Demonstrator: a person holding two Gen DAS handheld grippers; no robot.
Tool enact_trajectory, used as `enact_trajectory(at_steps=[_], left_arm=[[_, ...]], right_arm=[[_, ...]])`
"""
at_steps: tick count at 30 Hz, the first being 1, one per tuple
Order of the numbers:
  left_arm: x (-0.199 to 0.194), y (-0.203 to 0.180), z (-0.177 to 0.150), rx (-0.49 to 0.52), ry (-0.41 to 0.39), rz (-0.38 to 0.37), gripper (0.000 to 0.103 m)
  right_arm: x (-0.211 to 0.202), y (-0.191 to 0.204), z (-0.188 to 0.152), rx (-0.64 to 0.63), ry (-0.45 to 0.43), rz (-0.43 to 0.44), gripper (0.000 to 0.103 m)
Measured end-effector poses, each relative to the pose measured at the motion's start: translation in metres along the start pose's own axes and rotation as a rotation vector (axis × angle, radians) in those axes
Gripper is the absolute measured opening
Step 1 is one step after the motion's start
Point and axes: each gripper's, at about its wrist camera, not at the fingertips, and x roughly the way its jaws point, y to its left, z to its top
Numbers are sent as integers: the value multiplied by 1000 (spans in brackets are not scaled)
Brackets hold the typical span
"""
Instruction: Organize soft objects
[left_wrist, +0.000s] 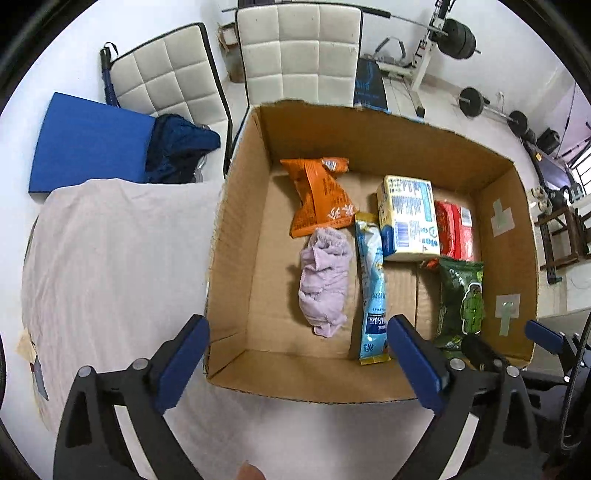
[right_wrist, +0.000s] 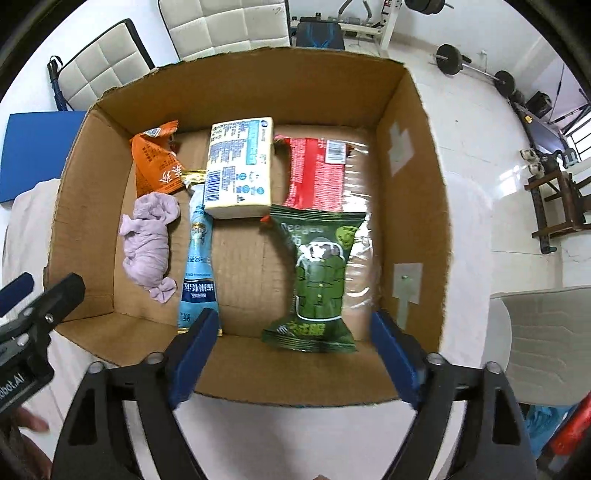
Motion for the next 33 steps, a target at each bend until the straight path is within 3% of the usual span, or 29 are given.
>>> enact_trajectory(at_steps=[11, 15, 24, 33], left_arm=[[-43, -2, -14, -4, -78, -6, 101], [-83, -1, -31, -10, -157, 7, 101], [-173, -6, -85, 22, -268, 18, 101], [-245, -5, -134, 32, -316, -22, 101]], right_arm=[[-37, -11, -16, 46, -77, -4, 101], [-69, -14, -31, 43, -130, 2, 101], [-163, -26, -91, 40, -268, 41, 101], [-249, -33, -162, 49, -370, 98, 101]])
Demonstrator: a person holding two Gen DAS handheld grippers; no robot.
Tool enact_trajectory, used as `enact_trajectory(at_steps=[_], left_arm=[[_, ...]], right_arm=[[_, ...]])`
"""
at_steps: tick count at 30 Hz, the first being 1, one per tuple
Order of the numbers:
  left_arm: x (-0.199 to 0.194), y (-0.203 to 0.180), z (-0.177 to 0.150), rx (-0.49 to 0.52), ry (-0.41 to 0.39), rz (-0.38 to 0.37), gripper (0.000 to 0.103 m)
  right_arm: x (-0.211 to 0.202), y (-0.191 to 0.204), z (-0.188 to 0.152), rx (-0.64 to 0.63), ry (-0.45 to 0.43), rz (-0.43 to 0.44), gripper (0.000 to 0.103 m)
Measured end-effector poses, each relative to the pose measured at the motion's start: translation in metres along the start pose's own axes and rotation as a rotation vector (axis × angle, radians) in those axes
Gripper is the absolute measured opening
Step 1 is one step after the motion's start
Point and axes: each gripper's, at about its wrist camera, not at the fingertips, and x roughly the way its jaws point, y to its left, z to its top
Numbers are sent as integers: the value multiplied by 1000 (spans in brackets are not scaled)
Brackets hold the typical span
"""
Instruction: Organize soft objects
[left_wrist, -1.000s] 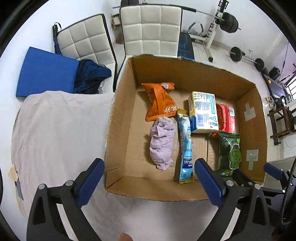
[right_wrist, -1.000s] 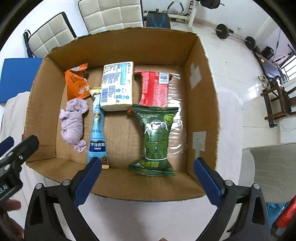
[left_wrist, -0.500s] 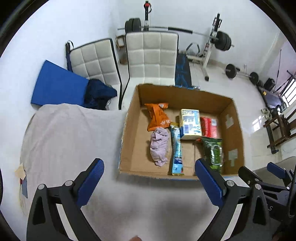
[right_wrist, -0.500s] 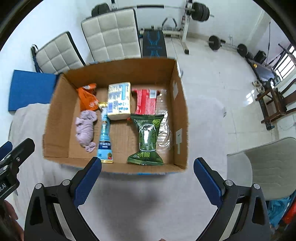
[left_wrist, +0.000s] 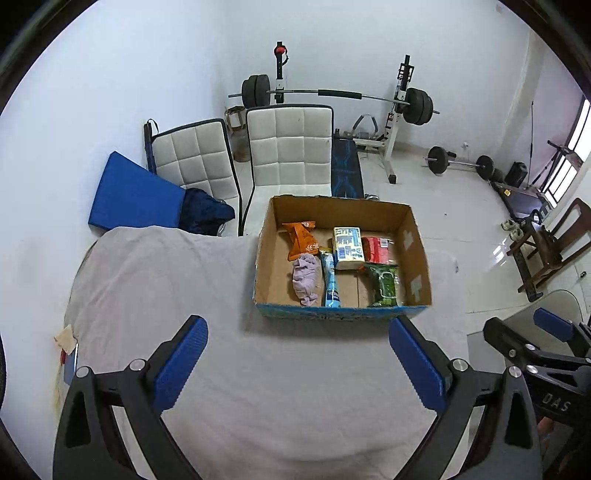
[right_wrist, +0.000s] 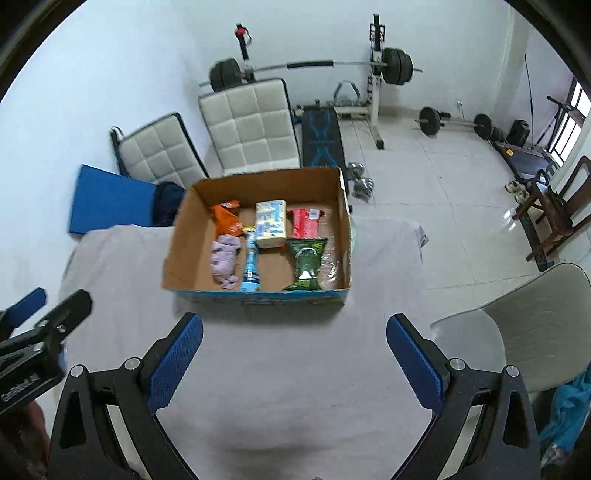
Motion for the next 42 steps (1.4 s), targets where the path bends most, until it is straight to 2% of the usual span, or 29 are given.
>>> enact_trajectory(at_steps=[10, 18, 29, 42], left_arm=[[-55, 1, -19, -10, -15, -38, 101], [-82, 3, -28, -23, -22, -60, 101], [-97, 2, -25, -21, -84, -30, 101], [-90, 10, -7, -28, -122, 11, 101]], right_arm=[[-102, 5, -34, -24, -94, 30, 101], [-141, 3, -56, -24, -86, 44, 101], [-157, 0, -51, -29, -146, -15, 101], [-146, 15, -15, -57, -195, -32, 101]])
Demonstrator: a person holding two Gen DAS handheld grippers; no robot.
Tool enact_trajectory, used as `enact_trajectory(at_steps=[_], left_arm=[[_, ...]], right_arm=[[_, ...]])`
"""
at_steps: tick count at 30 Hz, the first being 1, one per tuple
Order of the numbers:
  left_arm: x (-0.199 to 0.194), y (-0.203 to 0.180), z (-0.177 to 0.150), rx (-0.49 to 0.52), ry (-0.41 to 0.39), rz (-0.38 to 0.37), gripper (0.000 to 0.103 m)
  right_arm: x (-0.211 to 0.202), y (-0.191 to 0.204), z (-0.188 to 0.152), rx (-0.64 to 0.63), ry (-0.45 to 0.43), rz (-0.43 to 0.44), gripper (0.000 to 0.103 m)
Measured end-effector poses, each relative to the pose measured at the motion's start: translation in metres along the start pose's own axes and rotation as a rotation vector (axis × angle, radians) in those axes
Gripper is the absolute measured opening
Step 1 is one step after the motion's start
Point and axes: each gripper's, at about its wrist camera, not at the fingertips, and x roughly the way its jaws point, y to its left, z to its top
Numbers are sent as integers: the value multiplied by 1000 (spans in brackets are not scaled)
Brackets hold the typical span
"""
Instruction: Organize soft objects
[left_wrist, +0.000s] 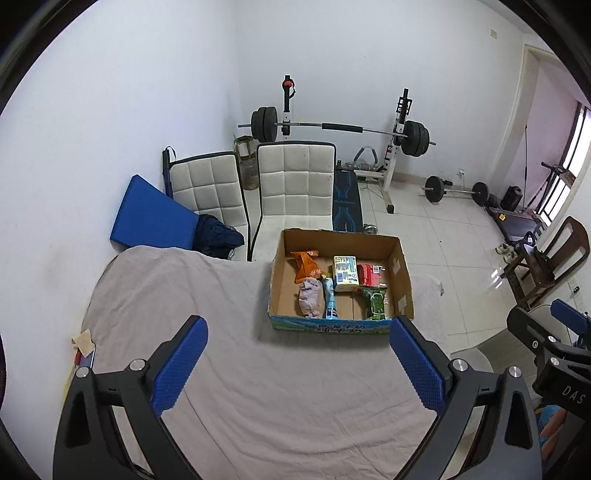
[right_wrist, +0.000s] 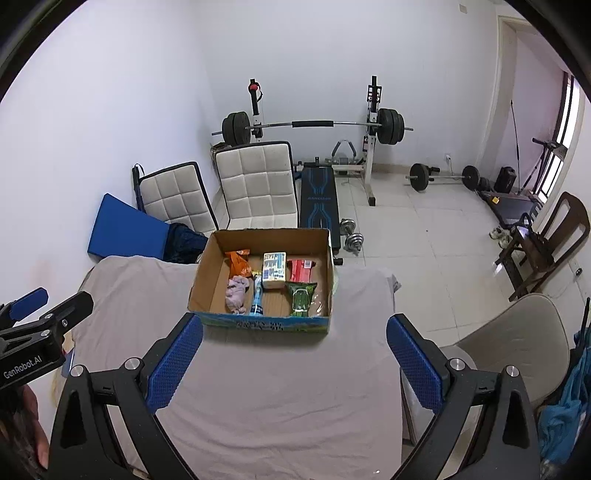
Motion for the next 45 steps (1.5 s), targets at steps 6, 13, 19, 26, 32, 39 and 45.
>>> enact_trajectory(at_steps=[6, 13, 19, 26, 32, 39, 45], left_arm=[[-1, 1, 5, -4, -10, -3, 101], [-3, -1, 4, -4, -12, -4, 101], [-1, -3, 5, 2, -9, -6, 101], [2, -2, 8, -9, -14, 12, 103], [4, 0, 8, -16, -16, 20, 103], [3, -2, 6, -14, -17, 28, 103], [4, -2, 7, -14, -19, 31, 103]], right_arm=[[3, 3, 8, -11, -9, 0, 101], [3, 4, 8, -11, -16, -2, 101], [3, 1, 7, -6, -17, -4, 101], [5, 0, 6, -7, -18, -15, 101], [7, -1, 5, -5, -15, -23, 101], [8, 0, 3, -2, -14, -22, 101], [6, -1, 1, -5, -19, -25, 101]])
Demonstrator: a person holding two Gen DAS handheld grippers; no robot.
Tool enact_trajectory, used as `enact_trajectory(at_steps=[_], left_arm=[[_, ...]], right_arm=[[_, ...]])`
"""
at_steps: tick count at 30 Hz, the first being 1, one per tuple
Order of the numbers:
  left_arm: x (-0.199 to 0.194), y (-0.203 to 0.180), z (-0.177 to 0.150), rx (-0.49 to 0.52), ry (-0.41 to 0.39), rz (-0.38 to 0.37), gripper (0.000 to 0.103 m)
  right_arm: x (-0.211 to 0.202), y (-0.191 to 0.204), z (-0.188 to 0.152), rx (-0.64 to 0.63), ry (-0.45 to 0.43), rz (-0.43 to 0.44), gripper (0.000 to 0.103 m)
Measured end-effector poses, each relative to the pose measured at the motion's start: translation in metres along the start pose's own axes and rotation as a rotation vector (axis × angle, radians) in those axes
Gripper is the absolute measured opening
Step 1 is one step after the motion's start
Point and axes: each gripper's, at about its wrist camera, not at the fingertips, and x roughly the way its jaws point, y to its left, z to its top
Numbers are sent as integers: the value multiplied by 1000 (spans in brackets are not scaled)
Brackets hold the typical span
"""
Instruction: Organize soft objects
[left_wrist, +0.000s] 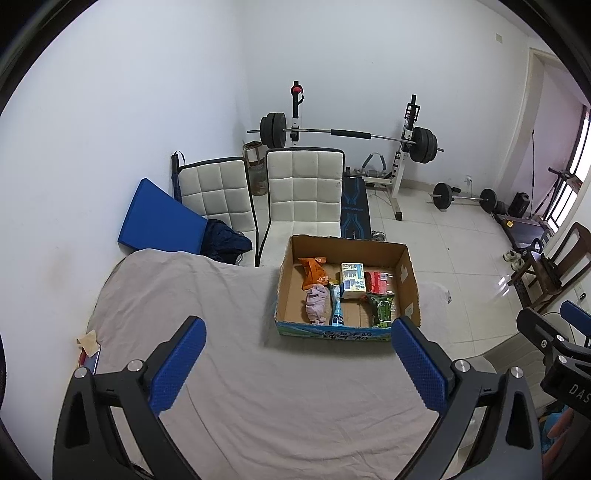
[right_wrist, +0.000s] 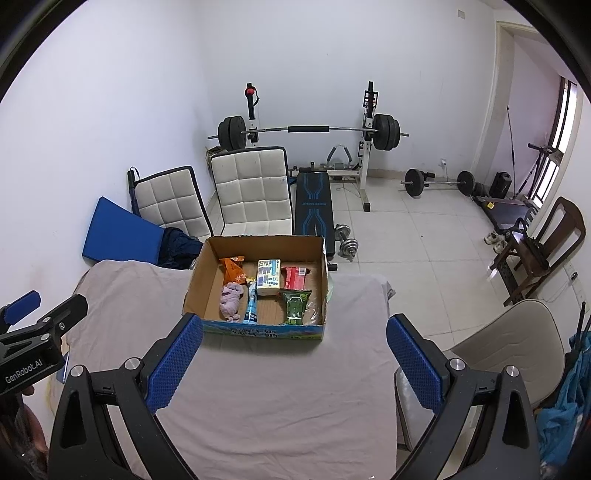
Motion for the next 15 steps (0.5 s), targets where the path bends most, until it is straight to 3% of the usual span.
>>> enact_trajectory(at_steps=[15], left_arm=[[-1, 1, -2, 0, 0, 1, 103]], right_arm=[[-5, 3, 1, -9, -7, 0, 101]])
